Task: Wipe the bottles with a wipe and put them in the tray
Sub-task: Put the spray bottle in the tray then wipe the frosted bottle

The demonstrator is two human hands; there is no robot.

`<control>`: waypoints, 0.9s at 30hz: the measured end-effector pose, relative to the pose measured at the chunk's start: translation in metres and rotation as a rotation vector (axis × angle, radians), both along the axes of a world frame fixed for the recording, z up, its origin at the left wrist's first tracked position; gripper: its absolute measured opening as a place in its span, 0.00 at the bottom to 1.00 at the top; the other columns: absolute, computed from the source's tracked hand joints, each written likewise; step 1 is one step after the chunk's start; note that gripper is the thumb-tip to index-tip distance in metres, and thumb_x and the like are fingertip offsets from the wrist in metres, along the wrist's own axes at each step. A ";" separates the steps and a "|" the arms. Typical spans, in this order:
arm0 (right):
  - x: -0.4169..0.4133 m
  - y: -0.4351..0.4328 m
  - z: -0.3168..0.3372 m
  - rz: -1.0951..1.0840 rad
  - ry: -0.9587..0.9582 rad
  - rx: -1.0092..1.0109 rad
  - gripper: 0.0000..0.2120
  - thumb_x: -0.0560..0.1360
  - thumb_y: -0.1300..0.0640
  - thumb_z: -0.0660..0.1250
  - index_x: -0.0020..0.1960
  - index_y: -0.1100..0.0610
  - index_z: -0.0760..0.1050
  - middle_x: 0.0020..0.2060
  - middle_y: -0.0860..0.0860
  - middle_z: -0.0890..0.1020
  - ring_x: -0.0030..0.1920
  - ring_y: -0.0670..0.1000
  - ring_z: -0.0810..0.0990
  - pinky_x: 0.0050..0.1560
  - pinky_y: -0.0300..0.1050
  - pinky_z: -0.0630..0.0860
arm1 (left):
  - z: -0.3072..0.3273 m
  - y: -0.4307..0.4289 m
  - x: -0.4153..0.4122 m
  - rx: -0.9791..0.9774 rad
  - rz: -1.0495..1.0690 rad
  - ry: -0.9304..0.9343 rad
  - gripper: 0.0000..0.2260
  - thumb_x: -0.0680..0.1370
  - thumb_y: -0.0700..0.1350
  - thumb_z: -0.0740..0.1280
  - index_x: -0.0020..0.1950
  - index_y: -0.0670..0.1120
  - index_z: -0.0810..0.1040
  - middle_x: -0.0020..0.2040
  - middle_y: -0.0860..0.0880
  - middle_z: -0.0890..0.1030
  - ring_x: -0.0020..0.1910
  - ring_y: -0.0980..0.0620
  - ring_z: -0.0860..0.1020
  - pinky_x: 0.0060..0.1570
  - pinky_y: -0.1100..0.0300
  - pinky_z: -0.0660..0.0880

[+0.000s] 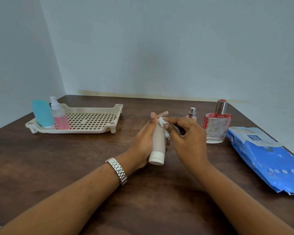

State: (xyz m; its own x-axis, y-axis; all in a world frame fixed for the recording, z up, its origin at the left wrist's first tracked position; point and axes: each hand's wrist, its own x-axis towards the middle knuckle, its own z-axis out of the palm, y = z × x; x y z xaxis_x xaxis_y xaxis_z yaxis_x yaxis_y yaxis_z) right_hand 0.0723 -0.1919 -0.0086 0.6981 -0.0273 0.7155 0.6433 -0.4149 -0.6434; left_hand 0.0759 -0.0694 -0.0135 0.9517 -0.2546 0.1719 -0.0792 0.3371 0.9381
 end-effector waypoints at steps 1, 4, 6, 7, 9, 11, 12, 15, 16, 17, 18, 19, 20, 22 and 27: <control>0.000 0.000 0.000 0.001 -0.003 0.008 0.08 0.73 0.60 0.70 0.51 0.53 0.82 0.40 0.41 0.79 0.44 0.40 0.77 0.43 0.28 0.71 | -0.001 0.000 0.001 0.005 0.009 0.003 0.29 0.71 0.65 0.55 0.66 0.52 0.74 0.37 0.49 0.81 0.31 0.53 0.77 0.27 0.61 0.74; -0.004 0.004 -0.002 0.052 -0.037 -0.021 0.09 0.73 0.60 0.69 0.53 0.53 0.81 0.39 0.39 0.77 0.43 0.38 0.76 0.42 0.28 0.70 | -0.003 0.002 0.002 0.000 0.050 -0.023 0.29 0.70 0.66 0.55 0.64 0.53 0.75 0.37 0.51 0.81 0.32 0.54 0.77 0.29 0.60 0.74; -0.007 0.008 -0.005 0.096 -0.103 -0.099 0.10 0.73 0.59 0.68 0.54 0.54 0.81 0.40 0.41 0.78 0.44 0.40 0.77 0.44 0.30 0.72 | -0.002 0.005 0.004 -0.033 0.103 -0.035 0.28 0.71 0.65 0.55 0.64 0.50 0.75 0.37 0.51 0.81 0.34 0.54 0.78 0.32 0.59 0.75; -0.008 0.010 -0.007 0.125 -0.128 -0.142 0.11 0.73 0.59 0.67 0.55 0.55 0.81 0.41 0.44 0.79 0.47 0.42 0.78 0.47 0.33 0.74 | -0.002 0.007 0.005 -0.047 0.135 -0.034 0.28 0.72 0.64 0.56 0.64 0.49 0.76 0.39 0.50 0.81 0.36 0.53 0.79 0.35 0.58 0.75; -0.010 0.013 -0.009 0.179 -0.152 -0.221 0.12 0.73 0.60 0.66 0.55 0.56 0.80 0.44 0.44 0.79 0.51 0.45 0.78 0.52 0.37 0.75 | -0.001 0.011 0.006 -0.068 0.180 -0.018 0.29 0.72 0.65 0.56 0.64 0.47 0.76 0.41 0.47 0.81 0.39 0.51 0.79 0.41 0.54 0.76; -0.010 0.013 -0.010 0.210 -0.156 -0.279 0.12 0.74 0.59 0.65 0.56 0.55 0.80 0.44 0.42 0.77 0.51 0.43 0.77 0.52 0.36 0.75 | 0.002 0.014 0.006 -0.088 0.210 -0.005 0.31 0.71 0.65 0.56 0.65 0.45 0.75 0.41 0.46 0.80 0.39 0.49 0.78 0.43 0.53 0.76; -0.010 0.012 -0.010 0.224 -0.156 -0.297 0.12 0.74 0.58 0.65 0.56 0.55 0.80 0.44 0.42 0.77 0.49 0.42 0.77 0.50 0.35 0.75 | 0.003 0.015 0.006 -0.091 0.224 -0.008 0.32 0.71 0.65 0.56 0.65 0.45 0.75 0.40 0.46 0.80 0.39 0.49 0.77 0.44 0.53 0.75; -0.011 0.009 -0.009 0.261 -0.167 -0.314 0.12 0.75 0.57 0.64 0.56 0.54 0.80 0.42 0.46 0.79 0.43 0.44 0.77 0.43 0.36 0.74 | 0.005 0.017 0.008 -0.073 0.236 -0.036 0.31 0.72 0.65 0.54 0.64 0.46 0.75 0.39 0.46 0.79 0.37 0.49 0.76 0.43 0.54 0.74; -0.012 0.009 -0.009 0.269 -0.173 -0.317 0.12 0.75 0.56 0.64 0.56 0.54 0.80 0.41 0.47 0.79 0.42 0.44 0.77 0.42 0.36 0.74 | 0.006 0.017 0.008 -0.066 0.232 -0.044 0.31 0.73 0.65 0.53 0.64 0.46 0.75 0.39 0.46 0.79 0.36 0.50 0.76 0.42 0.54 0.74; -0.013 0.008 -0.009 0.269 -0.178 -0.321 0.11 0.75 0.56 0.64 0.56 0.54 0.80 0.40 0.47 0.79 0.42 0.44 0.77 0.42 0.36 0.74 | 0.005 0.017 0.008 -0.067 0.223 -0.043 0.31 0.74 0.65 0.53 0.64 0.46 0.76 0.39 0.46 0.79 0.36 0.50 0.76 0.42 0.55 0.74; -0.013 0.007 -0.009 0.261 -0.183 -0.328 0.11 0.75 0.57 0.65 0.55 0.54 0.81 0.41 0.47 0.79 0.42 0.43 0.77 0.42 0.36 0.74 | 0.005 0.017 0.008 -0.078 0.199 -0.032 0.31 0.74 0.65 0.52 0.64 0.45 0.76 0.39 0.46 0.79 0.36 0.50 0.76 0.42 0.55 0.75; -0.012 0.007 -0.009 0.241 -0.187 -0.332 0.10 0.74 0.58 0.66 0.54 0.54 0.81 0.41 0.46 0.79 0.44 0.43 0.77 0.44 0.36 0.75 | 0.006 0.016 0.007 -0.096 0.163 -0.014 0.32 0.74 0.66 0.52 0.64 0.45 0.75 0.40 0.46 0.79 0.37 0.50 0.77 0.41 0.55 0.76; -0.011 0.007 -0.008 0.212 -0.190 -0.331 0.10 0.74 0.59 0.67 0.54 0.54 0.81 0.41 0.46 0.79 0.45 0.43 0.77 0.46 0.35 0.75 | 0.005 0.015 0.006 -0.105 0.123 0.001 0.33 0.74 0.66 0.51 0.65 0.44 0.75 0.40 0.45 0.79 0.37 0.50 0.78 0.39 0.56 0.77; -0.007 0.005 -0.006 0.117 -0.190 -0.298 0.09 0.73 0.60 0.68 0.52 0.54 0.82 0.40 0.45 0.78 0.44 0.41 0.76 0.46 0.30 0.72 | 0.004 0.012 0.002 -0.068 0.049 0.015 0.33 0.74 0.66 0.50 0.65 0.43 0.75 0.38 0.45 0.78 0.33 0.51 0.78 0.32 0.60 0.77; 0.005 -0.008 0.000 -0.054 -0.128 -0.102 0.08 0.73 0.60 0.70 0.52 0.54 0.82 0.36 0.44 0.78 0.39 0.38 0.75 0.38 0.26 0.67 | -0.001 0.001 -0.002 0.107 -0.017 0.019 0.32 0.68 0.68 0.53 0.56 0.45 0.76 0.34 0.45 0.78 0.29 0.50 0.77 0.27 0.60 0.75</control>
State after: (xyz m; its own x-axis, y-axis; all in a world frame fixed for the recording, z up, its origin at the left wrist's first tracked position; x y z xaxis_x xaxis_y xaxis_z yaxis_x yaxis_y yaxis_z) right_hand 0.0769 -0.2003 -0.0083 0.6008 0.0147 0.7993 0.6922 -0.5097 -0.5109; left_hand 0.0735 -0.0683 -0.0145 0.9500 -0.2865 0.1244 -0.0560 0.2357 0.9702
